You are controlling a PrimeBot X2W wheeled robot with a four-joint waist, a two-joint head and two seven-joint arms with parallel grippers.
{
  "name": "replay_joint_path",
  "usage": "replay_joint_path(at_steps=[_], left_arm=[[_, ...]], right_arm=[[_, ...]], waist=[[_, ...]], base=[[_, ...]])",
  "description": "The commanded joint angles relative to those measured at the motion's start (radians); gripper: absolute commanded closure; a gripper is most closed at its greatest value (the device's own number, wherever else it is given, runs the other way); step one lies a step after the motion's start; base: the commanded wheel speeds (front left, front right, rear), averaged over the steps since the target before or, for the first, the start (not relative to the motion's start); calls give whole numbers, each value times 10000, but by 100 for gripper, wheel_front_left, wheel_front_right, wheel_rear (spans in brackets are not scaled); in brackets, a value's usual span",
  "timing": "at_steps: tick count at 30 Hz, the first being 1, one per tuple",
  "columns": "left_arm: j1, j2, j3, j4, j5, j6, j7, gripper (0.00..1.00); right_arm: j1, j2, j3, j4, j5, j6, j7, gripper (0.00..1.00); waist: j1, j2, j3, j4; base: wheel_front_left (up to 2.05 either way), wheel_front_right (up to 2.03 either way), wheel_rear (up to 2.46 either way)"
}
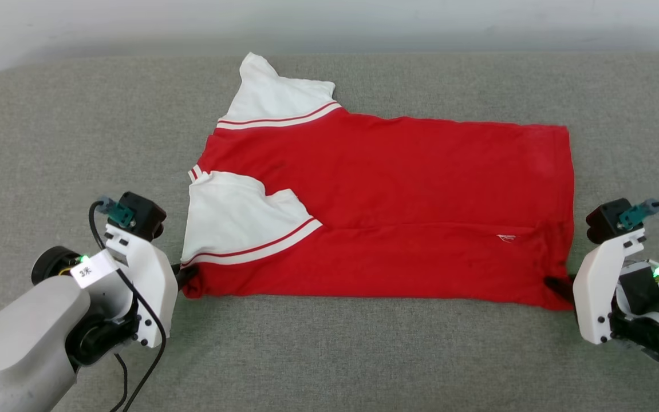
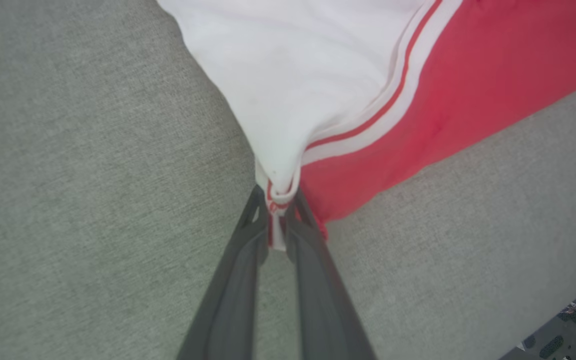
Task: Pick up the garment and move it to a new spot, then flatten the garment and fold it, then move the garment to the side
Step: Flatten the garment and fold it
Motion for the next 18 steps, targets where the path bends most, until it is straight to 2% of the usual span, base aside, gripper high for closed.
replay_joint_path(at_steps=[1, 10, 18], left_arm=[[175, 21, -2, 47, -82, 57, -81, 100], [753, 388, 105, -342, -447, 73, -304, 100], [1505, 986, 88, -1522, -660, 427, -448, 100]], right_arm=[[461, 155, 312, 178, 145, 23, 4, 100], [492, -708, 234, -705, 788, 11, -1120, 100], [1107, -1764, 84, -1953, 1142, 9, -1195, 100]], waist=[[0, 0, -120, -29], [0, 0, -942, -38], [0, 0, -1293, -37]], base=[[0, 0, 0], [0, 0, 0], [0, 0, 0]])
